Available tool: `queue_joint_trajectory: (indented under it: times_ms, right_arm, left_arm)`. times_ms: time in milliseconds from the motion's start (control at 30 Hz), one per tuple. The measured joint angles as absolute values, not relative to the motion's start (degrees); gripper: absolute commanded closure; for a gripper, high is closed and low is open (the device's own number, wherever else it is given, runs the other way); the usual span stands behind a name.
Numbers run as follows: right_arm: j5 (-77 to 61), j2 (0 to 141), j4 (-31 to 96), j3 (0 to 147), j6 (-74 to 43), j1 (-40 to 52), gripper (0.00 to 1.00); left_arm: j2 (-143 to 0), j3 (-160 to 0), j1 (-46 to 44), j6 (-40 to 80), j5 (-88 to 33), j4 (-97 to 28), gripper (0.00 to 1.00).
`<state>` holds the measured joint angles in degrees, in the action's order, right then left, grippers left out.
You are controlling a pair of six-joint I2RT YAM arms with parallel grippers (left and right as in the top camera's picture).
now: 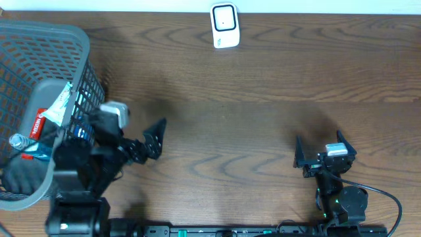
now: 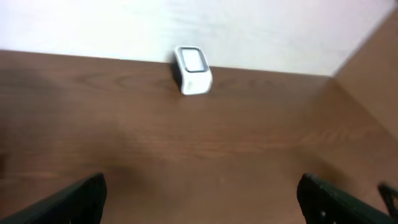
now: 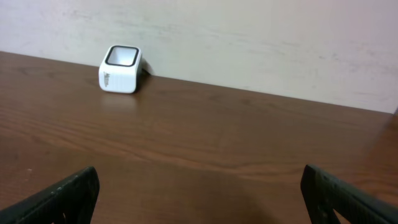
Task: Scan the item barcode
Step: 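Move the left gripper over the basket and reach down to the teal spray bottle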
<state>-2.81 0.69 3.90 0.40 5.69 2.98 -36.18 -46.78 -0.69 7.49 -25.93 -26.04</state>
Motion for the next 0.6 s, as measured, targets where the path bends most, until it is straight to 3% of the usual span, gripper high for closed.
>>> queue_joint_trajectory:
  times_ms: [333, 600]
  right_arm:
    - [-2.79, 0.71, 3.9, 0.4, 5.69, 2.98, 0.01]
    - [-2.81, 0.71, 3.9, 0.4, 5.69, 2.98, 0.01]
  left_arm:
    - [-58.83, -80.97, 5.76, 16.01, -9.91, -45.78, 0.02]
    - [-73.45, -102.39, 17.72, 23.29, -2.81, -64.29, 0.02]
